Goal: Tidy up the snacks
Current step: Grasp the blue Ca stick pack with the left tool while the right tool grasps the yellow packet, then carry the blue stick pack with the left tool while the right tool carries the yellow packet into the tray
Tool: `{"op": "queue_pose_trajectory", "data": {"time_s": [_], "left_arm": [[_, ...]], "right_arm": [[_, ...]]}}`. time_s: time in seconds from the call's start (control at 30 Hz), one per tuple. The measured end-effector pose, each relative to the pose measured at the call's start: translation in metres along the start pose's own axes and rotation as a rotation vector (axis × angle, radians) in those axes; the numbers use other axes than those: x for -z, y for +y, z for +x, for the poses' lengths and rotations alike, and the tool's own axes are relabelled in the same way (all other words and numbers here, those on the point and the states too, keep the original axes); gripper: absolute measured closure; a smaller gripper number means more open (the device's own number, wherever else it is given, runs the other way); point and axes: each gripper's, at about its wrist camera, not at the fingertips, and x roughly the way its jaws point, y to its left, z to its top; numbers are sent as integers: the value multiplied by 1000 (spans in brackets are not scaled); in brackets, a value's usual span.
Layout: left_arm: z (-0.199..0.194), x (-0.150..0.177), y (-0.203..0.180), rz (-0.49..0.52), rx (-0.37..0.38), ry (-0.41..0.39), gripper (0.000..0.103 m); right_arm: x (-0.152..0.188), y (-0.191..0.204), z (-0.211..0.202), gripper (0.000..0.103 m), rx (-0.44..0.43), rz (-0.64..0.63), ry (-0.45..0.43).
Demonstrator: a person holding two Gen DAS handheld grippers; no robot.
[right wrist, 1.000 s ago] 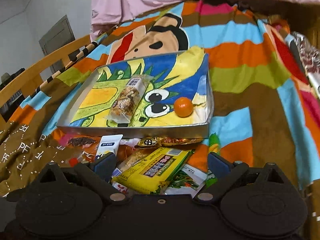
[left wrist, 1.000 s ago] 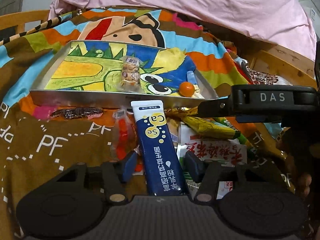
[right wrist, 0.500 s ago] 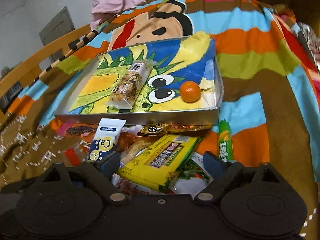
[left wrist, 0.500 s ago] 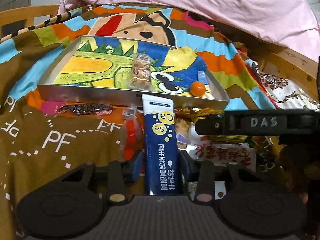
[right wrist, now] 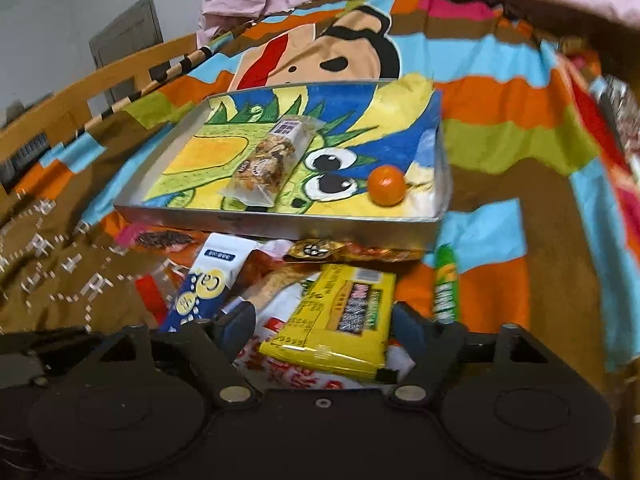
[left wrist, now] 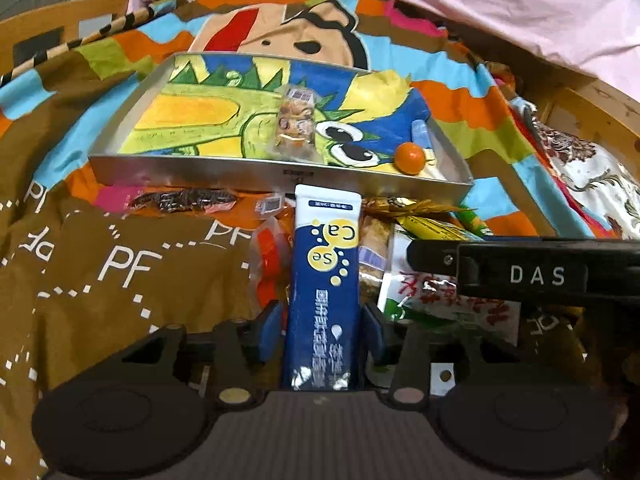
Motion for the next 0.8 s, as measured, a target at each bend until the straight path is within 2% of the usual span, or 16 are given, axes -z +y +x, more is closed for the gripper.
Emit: {"op": "queue_pose_trajectory", "data": {"time_s": [0.13,0.2,0.23,0.27,0.4,0.63,0.8], "left_arm": [[0,-1,7,-43,14,2,53],[-2,1,4,-18,0,5,61],[-4,2,2,-8,-7,8,62],[-6,3,0,-1,-16,10,63],[-16,6,-3,-5,-26,24,65],[-25,5,-10,19,0,130,66],[-40,0,-8,-15,11,144,67]], "right_arm": [[0,-2,1,34,15,1,-7],[-1,-5,0,39,14,25,-5],[-1,-6,-1,47,13,32,-6],[-2,-7,-3,50,9,42,-5],[-1,-8,-11,51,8,49,4],[6,5,-29,51,33,-53,-7],[9,13,-49,51,45,-103,-50]]}}
